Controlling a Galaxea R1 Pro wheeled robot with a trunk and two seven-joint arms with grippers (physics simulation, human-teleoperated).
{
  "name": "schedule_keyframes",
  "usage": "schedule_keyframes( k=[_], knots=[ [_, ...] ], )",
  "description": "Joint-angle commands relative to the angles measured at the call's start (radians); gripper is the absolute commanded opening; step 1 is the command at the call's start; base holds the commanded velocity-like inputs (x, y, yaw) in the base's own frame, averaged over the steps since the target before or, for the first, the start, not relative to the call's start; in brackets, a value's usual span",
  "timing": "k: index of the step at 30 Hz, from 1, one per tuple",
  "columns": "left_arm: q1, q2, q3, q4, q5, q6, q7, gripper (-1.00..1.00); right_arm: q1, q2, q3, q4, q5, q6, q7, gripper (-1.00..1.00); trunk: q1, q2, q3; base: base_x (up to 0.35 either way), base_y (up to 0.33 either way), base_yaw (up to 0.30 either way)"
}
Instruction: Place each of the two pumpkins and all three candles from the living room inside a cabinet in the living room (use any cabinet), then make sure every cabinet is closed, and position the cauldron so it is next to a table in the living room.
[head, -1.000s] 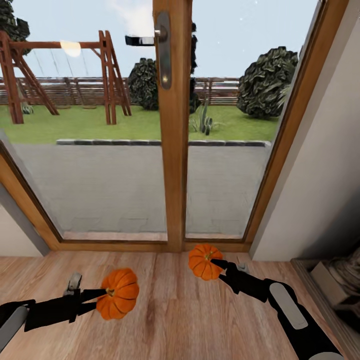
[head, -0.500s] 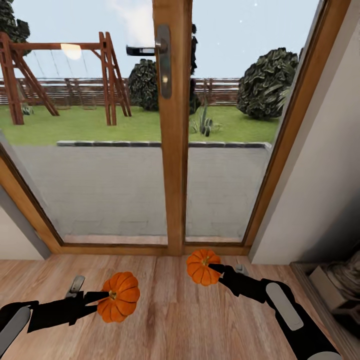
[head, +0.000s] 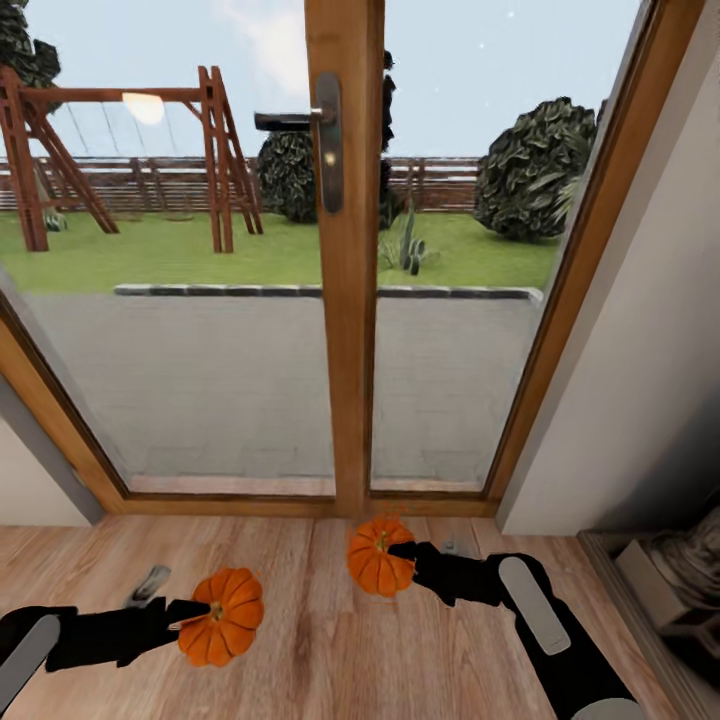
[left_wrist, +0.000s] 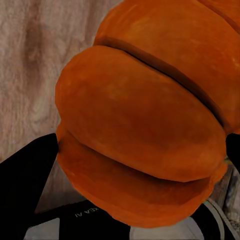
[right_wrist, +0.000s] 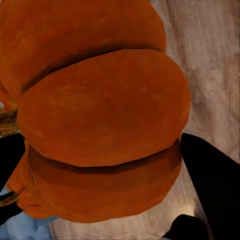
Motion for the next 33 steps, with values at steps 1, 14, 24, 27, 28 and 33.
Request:
schedule_keyframes(
  k=[1,14,24,27,28,33],
  knots=[
    [0.0,0.0,0.0,0.0,0.011,0.003,0.034,-1.0,0.005,0.0,0.0,-0.007,-0.008,0.012,-0.031,-1.0,-0.004,0.007,0.003,0.0,0.0,0.0],
    [0.0,-0.047,-0.017,0.297,-0.011,-0.322,0.423,-1.0,0.154,0.002,0.006,0.002,0.273,-0.248,-0.182,-1.0,-0.054,0.098,0.044,0.0,0.0,0.0],
    [0.0,-0.188,-0.017,0.441,-0.182,-0.584,0.613,-1.0,0.173,0.003,0.149,0.143,0.333,-0.451,-0.187,-1.0,-0.092,0.168,0.075,0.0,0.0,0.0],
    [0.0,-0.208,-0.017,0.517,-0.202,-0.696,0.617,-1.0,0.173,0.004,0.155,0.194,0.335,-0.509,-0.188,-1.0,-0.104,0.189,0.085,0.0,0.0,0.0],
    [0.0,-0.212,-0.017,0.54,-0.212,-0.726,0.617,-1.0,0.173,0.004,0.156,0.207,0.335,-0.523,-0.188,-1.0,-0.107,0.196,0.088,0.0,0.0,0.0],
    [0.0,-0.218,-0.016,0.574,-0.235,-0.767,0.618,-1.0,0.173,0.004,0.158,0.229,0.336,-0.546,-0.188,-1.0,-0.127,0.231,0.104,0.0,0.0,0.0]
  ],
)
